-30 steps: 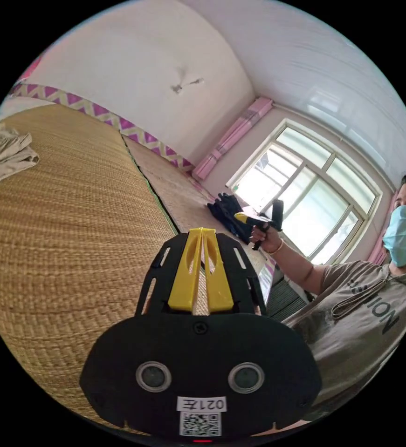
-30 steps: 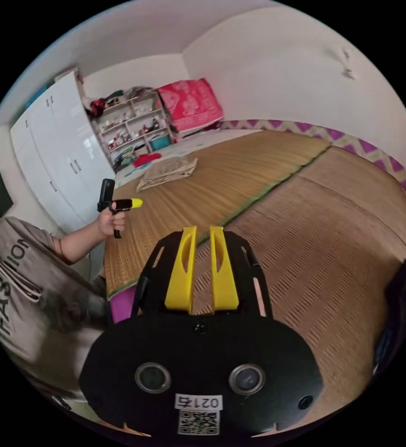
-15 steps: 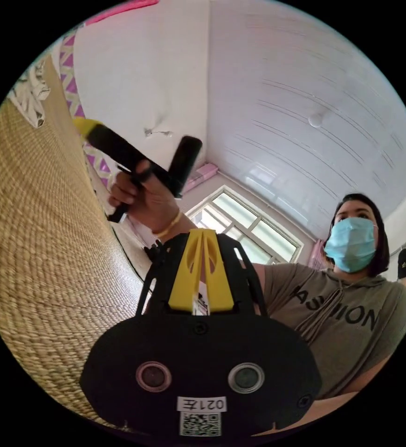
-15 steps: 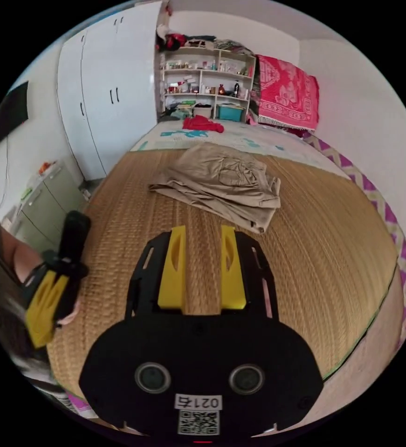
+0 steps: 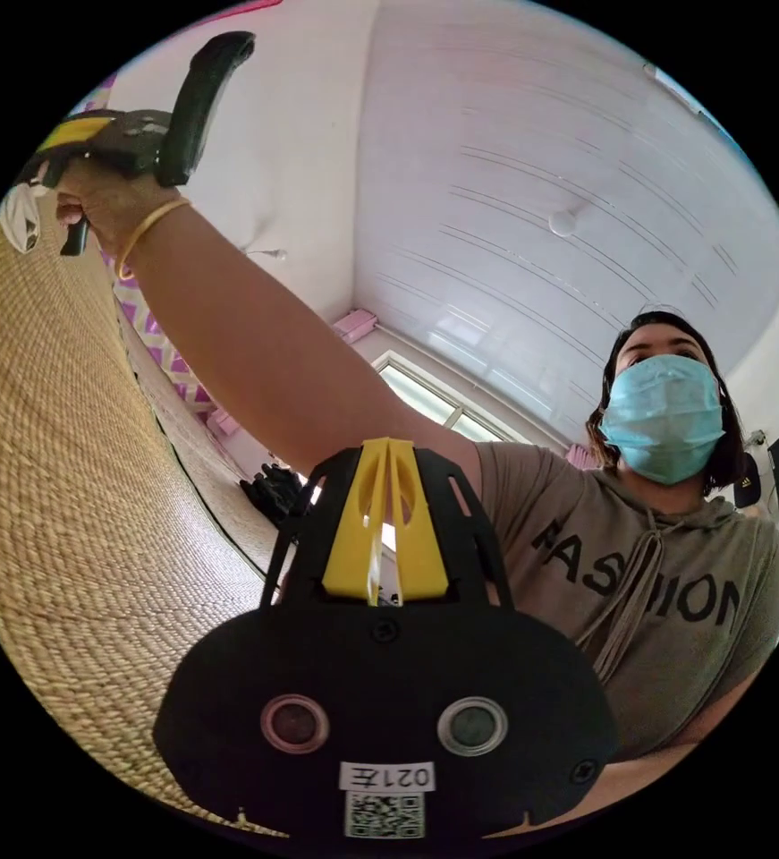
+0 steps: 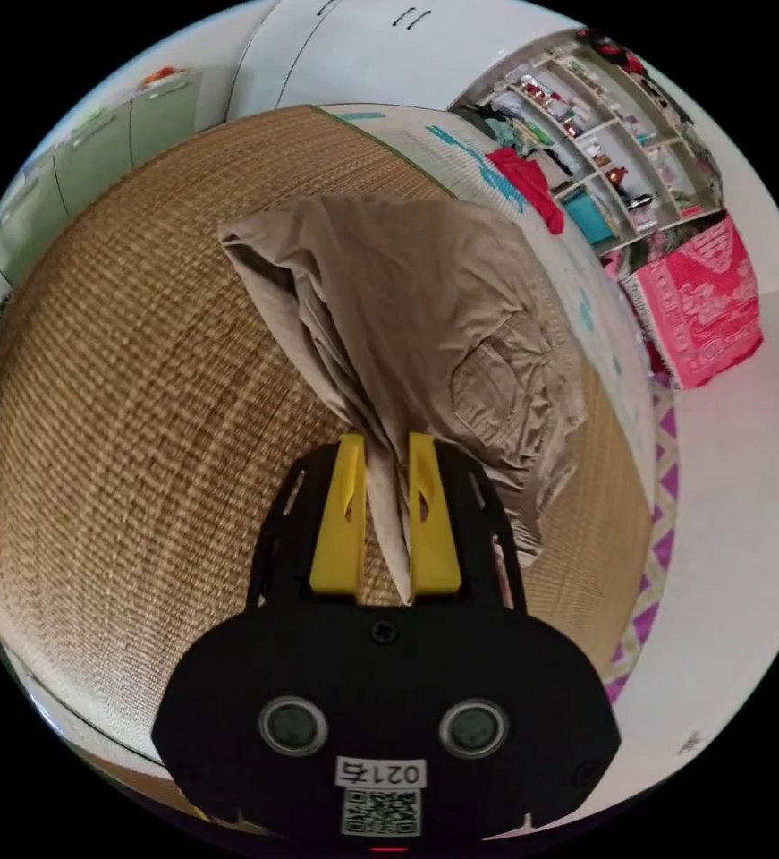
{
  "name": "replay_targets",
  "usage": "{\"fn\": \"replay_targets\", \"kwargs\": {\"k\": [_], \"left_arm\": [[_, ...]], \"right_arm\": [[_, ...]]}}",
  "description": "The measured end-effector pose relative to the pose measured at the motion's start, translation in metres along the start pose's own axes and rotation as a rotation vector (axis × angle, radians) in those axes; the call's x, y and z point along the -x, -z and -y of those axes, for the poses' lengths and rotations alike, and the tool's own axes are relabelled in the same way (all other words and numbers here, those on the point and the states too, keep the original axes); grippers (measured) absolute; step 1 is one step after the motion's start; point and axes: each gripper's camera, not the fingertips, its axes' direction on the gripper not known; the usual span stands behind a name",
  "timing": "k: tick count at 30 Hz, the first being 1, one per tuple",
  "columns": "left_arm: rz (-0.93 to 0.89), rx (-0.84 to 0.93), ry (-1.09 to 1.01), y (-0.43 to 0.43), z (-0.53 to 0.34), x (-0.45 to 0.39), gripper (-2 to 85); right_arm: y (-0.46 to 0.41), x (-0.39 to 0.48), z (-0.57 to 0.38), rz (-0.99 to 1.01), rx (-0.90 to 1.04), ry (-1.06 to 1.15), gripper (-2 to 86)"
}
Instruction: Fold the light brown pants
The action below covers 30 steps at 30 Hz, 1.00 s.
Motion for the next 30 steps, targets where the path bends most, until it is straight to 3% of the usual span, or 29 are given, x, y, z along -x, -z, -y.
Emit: {"fn": "replay_targets", "kwargs": {"k": [1, 6, 12, 18, 23, 30], "left_arm": [[-0.003, 0.011, 0.002, -0.005, 0.002, 0.002, -0.9], [0.014, 0.010, 0.028, -0.017, 0.010, 0.011, -0.9], [0.087, 0.053, 0.055, -0.049, 0.023, 0.021, -0.9], [0.275, 0.241, 0.022, -0.124, 0.038, 0.017, -0.9], [0.326, 0.356, 0.032, -0.184, 0.050, 0.022, -0.9], [0.455, 0.379, 0.061, -0.247, 0.068, 0.023, -0.9]], "right_arm": [[0.002, -0.013, 0.005, 0.074, -0.003, -0.012, 3.9], [0.023, -0.027, -0.007, 0.025, -0.020, -0.070, 0.6], [0.079, 0.000, -0.136, 0.025, 0.049, -0.153, 0.4], [0.171, 0.105, -0.329, -0.024, 0.252, -0.302, 0.2], [0.255, 0.241, -0.487, -0.002, 0.486, -0.587, -0.2], [0.291, 0.373, -0.568, -0.082, 0.528, -0.853, 1.9]]}}
